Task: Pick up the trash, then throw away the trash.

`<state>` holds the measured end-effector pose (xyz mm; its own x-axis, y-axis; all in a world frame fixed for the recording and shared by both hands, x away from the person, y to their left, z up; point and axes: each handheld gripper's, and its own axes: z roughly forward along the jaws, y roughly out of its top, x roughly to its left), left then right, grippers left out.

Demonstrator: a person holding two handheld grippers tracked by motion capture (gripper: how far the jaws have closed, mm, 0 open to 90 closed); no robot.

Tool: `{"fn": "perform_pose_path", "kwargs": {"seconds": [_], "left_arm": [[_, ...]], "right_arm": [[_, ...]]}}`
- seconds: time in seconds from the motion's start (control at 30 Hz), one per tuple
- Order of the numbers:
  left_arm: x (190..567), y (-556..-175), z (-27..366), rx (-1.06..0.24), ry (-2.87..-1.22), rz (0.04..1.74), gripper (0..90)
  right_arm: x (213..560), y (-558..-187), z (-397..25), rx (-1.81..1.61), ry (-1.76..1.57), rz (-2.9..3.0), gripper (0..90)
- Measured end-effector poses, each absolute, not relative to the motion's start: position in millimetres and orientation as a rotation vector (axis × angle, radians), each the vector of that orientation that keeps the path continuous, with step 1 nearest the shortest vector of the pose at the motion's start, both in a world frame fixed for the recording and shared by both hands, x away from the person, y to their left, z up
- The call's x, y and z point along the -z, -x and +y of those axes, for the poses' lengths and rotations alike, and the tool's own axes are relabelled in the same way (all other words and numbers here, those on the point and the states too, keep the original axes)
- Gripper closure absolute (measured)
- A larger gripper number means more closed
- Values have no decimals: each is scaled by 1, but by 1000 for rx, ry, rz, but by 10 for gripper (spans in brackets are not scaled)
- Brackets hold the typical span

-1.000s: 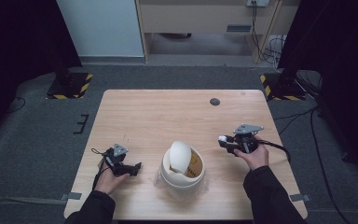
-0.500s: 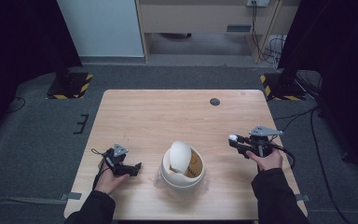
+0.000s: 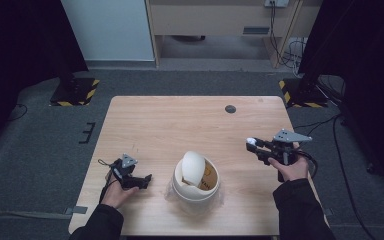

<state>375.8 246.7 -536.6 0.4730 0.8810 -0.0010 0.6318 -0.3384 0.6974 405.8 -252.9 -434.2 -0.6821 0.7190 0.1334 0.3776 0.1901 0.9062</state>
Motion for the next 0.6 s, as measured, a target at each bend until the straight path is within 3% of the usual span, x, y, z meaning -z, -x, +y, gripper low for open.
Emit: {"fn": "perform_pose_path", "kwargs": {"seconds": [0.6], "left_arm": [[537, -376, 247, -506, -2087, 1248, 0]], "right_arm": [[395, -391, -252, -1615, -897, 2105, 630]]}}
